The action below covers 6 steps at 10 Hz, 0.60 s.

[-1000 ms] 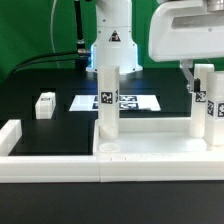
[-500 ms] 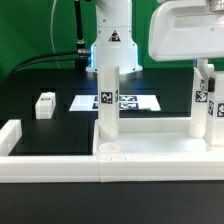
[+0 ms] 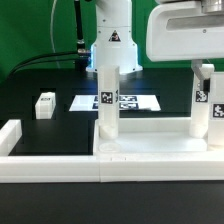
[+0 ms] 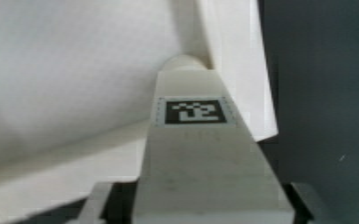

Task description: Assemble desk

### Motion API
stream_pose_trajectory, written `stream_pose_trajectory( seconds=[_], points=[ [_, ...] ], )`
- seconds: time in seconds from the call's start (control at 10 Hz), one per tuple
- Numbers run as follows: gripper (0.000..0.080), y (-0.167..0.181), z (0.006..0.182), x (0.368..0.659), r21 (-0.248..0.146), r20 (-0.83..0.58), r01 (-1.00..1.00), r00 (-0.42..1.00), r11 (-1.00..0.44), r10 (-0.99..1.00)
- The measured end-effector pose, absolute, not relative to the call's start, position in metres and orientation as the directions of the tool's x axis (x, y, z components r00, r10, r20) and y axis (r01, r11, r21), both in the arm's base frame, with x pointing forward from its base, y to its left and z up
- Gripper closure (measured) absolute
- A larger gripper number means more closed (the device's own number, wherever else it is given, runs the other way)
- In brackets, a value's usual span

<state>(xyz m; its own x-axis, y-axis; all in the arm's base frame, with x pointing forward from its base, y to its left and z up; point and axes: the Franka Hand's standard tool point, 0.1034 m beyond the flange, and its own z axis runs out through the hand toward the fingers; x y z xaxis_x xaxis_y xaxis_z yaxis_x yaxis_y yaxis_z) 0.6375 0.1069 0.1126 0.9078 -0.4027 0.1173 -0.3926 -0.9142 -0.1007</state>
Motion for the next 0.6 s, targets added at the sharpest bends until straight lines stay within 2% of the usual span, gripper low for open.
stream_pose_trajectory(
  seconds=[0.2,0.4,0.5,0.6],
  points=[
    [0.0513,0.1039,0.1118,0.6371,-0.133,0.079,-0.631,0.762,-0.765,-0.642],
    [0.0512,0.1013,0.1114,0.6363,-0.146,0.035,-0.783,0.606,-0.604,-0.794],
    [0.0512,0.102,0.111,0.6363,-0.136,0.01,-0.853,0.507,-0.503,-0.862],
    [0.0512,0.1037,0.1108,0.6368,-0.115,-0.006,-0.871,0.482,-0.478,-0.876]
  ],
)
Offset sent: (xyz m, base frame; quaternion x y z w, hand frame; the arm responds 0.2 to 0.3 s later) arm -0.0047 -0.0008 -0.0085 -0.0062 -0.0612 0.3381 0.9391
